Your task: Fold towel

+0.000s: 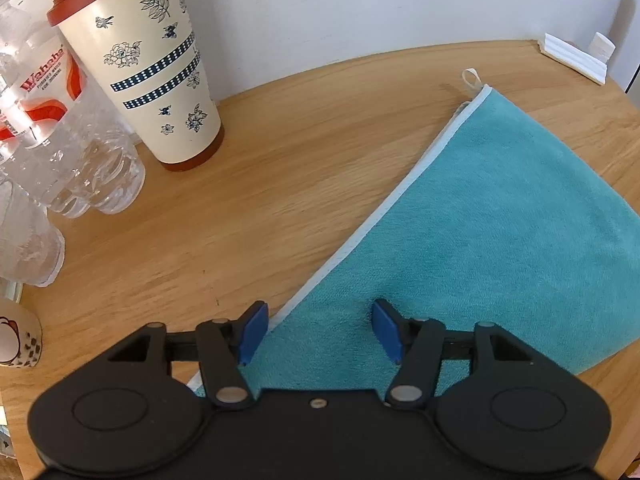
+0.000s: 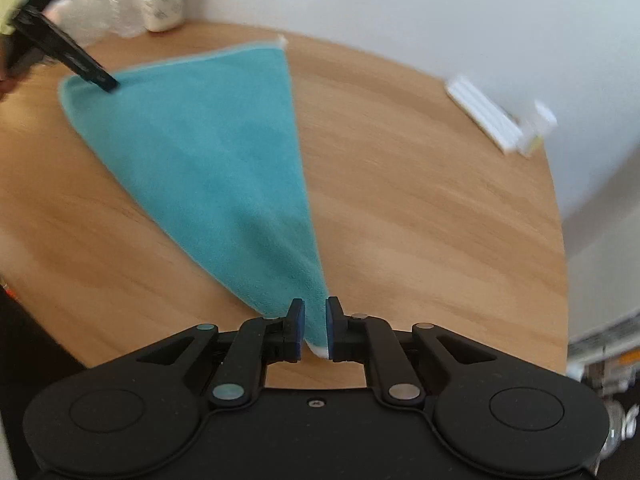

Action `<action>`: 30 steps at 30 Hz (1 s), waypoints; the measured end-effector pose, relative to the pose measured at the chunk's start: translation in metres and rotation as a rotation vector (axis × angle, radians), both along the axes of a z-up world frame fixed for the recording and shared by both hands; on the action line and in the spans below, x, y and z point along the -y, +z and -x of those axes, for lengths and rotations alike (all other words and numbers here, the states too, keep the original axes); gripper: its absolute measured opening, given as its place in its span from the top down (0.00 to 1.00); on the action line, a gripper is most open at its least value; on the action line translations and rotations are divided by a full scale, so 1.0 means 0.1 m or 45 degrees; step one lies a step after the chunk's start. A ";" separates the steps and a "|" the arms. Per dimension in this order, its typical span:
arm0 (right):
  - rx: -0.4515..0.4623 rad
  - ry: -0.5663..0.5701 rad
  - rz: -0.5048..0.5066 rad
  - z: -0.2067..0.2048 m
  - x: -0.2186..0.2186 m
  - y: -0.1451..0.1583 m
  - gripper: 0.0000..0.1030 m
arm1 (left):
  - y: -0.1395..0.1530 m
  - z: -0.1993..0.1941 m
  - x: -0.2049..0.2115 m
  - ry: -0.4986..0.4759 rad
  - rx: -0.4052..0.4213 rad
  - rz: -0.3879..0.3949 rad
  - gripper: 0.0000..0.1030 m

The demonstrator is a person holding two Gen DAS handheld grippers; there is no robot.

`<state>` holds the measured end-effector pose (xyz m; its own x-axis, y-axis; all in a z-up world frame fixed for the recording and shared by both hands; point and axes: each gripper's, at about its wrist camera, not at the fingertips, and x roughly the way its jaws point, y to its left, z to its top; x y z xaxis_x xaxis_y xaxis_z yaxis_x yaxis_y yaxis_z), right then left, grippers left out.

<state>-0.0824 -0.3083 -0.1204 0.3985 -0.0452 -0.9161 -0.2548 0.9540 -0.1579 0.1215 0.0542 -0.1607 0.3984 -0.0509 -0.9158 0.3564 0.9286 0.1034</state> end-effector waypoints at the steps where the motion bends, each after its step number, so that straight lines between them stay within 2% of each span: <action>1: -0.005 -0.012 0.005 0.02 0.02 -0.04 0.89 | -0.01 -0.01 -0.02 0.004 -0.002 0.003 0.32; 4: 0.005 -0.067 -0.022 0.06 0.09 -0.05 0.89 | -0.01 -0.03 -0.07 0.010 -0.016 0.023 0.32; 8: -0.008 -0.061 -0.005 0.01 0.08 -0.02 0.89 | -0.01 -0.02 -0.07 0.015 -0.011 0.019 0.32; 12: 0.064 -0.124 -0.082 -0.13 0.00 0.16 0.89 | -0.01 0.01 -0.08 0.027 -0.007 0.024 0.32; 15: 0.112 -0.174 -0.149 -0.25 -0.07 0.12 0.89 | -0.01 0.01 -0.08 0.048 -0.008 0.032 0.32; 18: 0.103 -0.210 -0.185 -0.27 -0.04 0.00 0.88 | -0.02 0.02 -0.09 0.083 0.002 0.024 0.23; 20: 0.097 -0.234 -0.209 -0.28 -0.02 -0.08 0.87 | -0.03 0.01 -0.11 0.111 -0.001 0.031 0.21; 22: 0.092 -0.259 -0.225 -0.29 0.01 -0.14 0.81 | -0.04 0.01 -0.15 0.134 -0.010 0.053 0.21; 24: 0.083 -0.296 -0.217 -0.29 0.04 -0.13 0.63 | -0.03 0.00 -0.16 0.142 -0.011 0.054 0.20; 26: 0.080 -0.365 -0.207 -0.32 0.05 -0.05 0.64 | -0.02 0.00 -0.14 0.145 -0.014 0.043 0.19; 29: 0.137 -0.456 -0.192 -0.34 -0.08 0.26 0.62 | 0.16 0.01 -0.15 0.235 -0.075 0.058 0.19; 30: 0.155 -0.489 -0.219 -0.34 -0.13 0.40 0.56 | 0.22 0.02 -0.15 0.253 -0.085 0.065 0.18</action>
<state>-0.0481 -0.2952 -0.0807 0.4883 -0.0625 -0.8704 0.1345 0.9909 0.0043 0.1198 0.0695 -0.1383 0.3436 -0.0245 -0.9388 0.1700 0.9848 0.0365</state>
